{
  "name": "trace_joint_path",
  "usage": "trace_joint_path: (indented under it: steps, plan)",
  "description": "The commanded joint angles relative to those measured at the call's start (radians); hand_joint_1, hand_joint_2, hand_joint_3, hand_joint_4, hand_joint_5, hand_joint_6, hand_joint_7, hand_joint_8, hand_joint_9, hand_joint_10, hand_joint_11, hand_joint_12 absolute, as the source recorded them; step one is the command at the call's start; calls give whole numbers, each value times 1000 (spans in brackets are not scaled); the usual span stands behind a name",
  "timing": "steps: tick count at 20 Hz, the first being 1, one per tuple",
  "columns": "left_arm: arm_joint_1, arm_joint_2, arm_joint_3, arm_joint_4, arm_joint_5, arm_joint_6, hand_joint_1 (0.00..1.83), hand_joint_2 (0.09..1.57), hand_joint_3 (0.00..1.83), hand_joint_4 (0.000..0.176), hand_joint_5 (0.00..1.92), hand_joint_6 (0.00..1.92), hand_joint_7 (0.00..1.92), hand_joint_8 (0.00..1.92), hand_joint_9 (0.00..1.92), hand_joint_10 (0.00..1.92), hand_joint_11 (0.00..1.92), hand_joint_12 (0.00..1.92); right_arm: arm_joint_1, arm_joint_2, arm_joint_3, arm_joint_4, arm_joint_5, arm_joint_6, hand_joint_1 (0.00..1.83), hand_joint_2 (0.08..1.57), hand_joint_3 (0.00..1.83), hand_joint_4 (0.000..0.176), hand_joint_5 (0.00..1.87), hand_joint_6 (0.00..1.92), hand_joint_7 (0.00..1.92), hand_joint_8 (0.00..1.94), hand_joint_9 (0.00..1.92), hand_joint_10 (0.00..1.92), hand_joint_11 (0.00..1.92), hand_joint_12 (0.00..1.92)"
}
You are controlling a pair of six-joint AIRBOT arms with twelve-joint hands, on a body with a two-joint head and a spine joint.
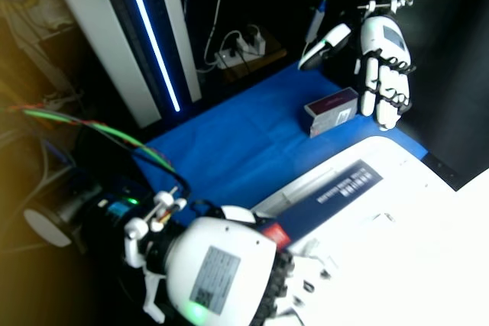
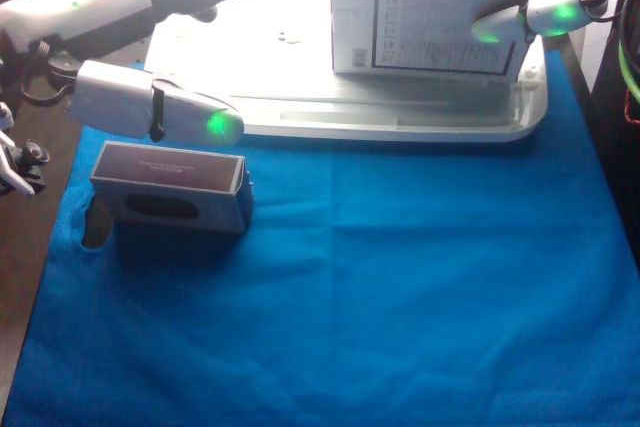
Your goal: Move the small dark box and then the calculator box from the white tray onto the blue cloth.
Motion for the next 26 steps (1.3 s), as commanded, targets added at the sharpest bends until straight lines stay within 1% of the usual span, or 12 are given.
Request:
trace_joint_path:
  steps: [1, 4, 5, 6, 9, 10, 11, 13, 19, 22, 25, 26]
  plan:
    - [-15, -5, 5, -44, -90, -3, 354, 875, 1, 79, 0, 0, 1, 1, 45, 3, 0, 758, 24, 6, -1, -3, 88, 22, 1286, 1053, 0, 0, 1050, 696, 1219, 776, 1256, 658, 1009, 1385]
    - [-15, -3, 10, -47, -77, -3, 347, 882, 1, 75, 0, 0, 0, 0, 29, 2, 0, 613, 60, 25, -7, -76, 123, 116, 1273, 1093, 1, 0, 939, 809, 1146, 924, 1281, 765, 1083, 1422]
    - [-15, -3, 14, -49, -69, -3, 386, 862, 0, 91, 0, 0, 0, 0, 14, 2, 0, 488, 83, 38, -22, -103, 127, 126, 1172, 1127, 0, 0, 944, 977, 1217, 581, 1258, 789, 1055, 1439]
    - [-15, -3, 19, -53, -62, -3, 392, 854, 0, 91, 0, 0, 0, 0, 12, 2, 0, 460, 105, 50, -40, -129, 127, 126, 1147, 1143, 0, 0, 926, 1040, 1286, 373, 1236, 823, 1037, 1448]
    - [-14, -9, 37, -63, -29, -3, 324, 848, 0, 92, 0, 0, 26, 2, 56, 8, 0, 801, 114, 74, -92, -143, 168, 126, 1133, 1172, 0, 0, 874, 1130, 1401, 137, 1267, 817, 1075, 1364]
    - [-14, -8, 43, -70, -12, -3, 326, 850, 0, 97, 0, 0, 36, 1, 64, 6, 0, 778, 117, 87, -116, -145, 195, 126, 1133, 1169, 0, 0, 880, 1121, 1409, 97, 1265, 817, 1073, 1350]
    - [-8, -6, 47, -88, -6, 6, 372, 860, 2, 93, 0, 0, 39, 0, 72, 4, 0, 542, 119, 95, -130, -146, 211, 126, 1131, 1170, 0, 0, 876, 1128, 1441, 91, 1273, 854, 1084, 1365]
    - [22, 5, 49, -151, -9, 40, 376, 912, 9, 62, 0, 0, 38, 1, 43, 2, 0, 345, 123, 118, -172, -148, 254, 126, 1130, 1178, 0, 0, 863, 1147, 1448, 85, 1273, 946, 1123, 1384]
    - [106, 51, 42, -272, -24, 90, 341, 968, 0, 73, 0, 0, 46, 2, 43, 3, 0, 322, 134, 175, -283, -190, 273, 126, 1126, 1190, 0, 0, 839, 1184, 1375, 286, 1209, 1190, 1100, 1503]
    - [134, 100, 17, -328, -13, 143, 311, 994, 3, 88, 0, 0, 13, 0, 24, 0, 0, 375, 131, 212, -344, -193, 273, 125, 1123, 1191, 0, 0, 837, 1190, 1199, 711, 1139, 1294, 1057, 1561]
    - [171, 137, 0, -403, -38, 177, 367, 980, 1, 95, 0, 0, 0, 0, 0, 0, 0, 85, 100, 217, -363, -193, 273, 123, 1126, 1180, 0, 0, 857, 1159, 1216, 531, 1125, 1180, 985, 1570]
    - [174, 139, -1, -413, -40, 184, 351, 997, 3, 86, 0, 0, 0, 0, 0, 0, 0, 16, 87, 222, -368, -195, 273, 123, 1128, 1177, 0, 0, 861, 1152, 1238, 466, 1125, 1198, 970, 1599]
